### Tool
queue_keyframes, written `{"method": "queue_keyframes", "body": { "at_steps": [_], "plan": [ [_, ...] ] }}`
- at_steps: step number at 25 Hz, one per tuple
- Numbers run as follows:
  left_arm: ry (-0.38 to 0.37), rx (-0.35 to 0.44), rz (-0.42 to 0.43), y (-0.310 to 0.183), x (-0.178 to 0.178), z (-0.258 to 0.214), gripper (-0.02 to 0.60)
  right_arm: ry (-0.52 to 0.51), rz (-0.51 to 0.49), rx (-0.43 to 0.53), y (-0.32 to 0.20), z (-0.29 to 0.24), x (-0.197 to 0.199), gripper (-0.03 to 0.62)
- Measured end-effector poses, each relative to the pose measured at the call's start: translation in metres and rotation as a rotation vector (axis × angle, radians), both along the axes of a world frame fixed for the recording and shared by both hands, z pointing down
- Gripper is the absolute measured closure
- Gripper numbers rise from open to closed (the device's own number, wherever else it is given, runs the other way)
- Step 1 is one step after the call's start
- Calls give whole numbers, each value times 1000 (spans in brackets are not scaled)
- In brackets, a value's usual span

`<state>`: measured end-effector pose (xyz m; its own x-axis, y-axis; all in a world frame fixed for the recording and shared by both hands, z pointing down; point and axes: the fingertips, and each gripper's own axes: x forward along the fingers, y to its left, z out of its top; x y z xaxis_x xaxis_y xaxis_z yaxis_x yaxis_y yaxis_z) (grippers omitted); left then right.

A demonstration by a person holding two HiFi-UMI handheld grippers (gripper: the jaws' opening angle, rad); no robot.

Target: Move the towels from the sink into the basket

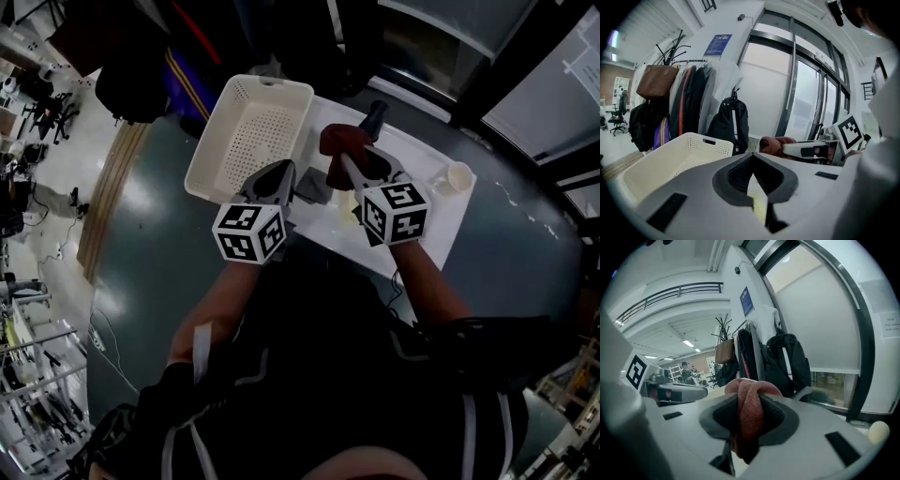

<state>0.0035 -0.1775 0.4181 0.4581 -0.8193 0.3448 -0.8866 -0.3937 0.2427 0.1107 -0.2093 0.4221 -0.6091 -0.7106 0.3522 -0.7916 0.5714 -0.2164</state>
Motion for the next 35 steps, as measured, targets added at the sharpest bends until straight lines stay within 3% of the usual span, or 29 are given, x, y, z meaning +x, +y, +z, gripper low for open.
{"method": "queue_keyframes", "body": {
  "at_steps": [11,17,25,35],
  "plan": [
    [-18,68,-44,-32,-117,-22,580,-39,-22,6,-36,-29,-118,488],
    [29,74,-81,-53,-189,-27,580,-35,28,-32,-65,-20,-186,487],
    [22,41,-35,-78,-245,-13,580,-10,114,-107,-108,19,-238,485],
    [-5,11,-12,-103,-276,14,580,78,184,-234,-144,95,-267,484]
  ]
}}
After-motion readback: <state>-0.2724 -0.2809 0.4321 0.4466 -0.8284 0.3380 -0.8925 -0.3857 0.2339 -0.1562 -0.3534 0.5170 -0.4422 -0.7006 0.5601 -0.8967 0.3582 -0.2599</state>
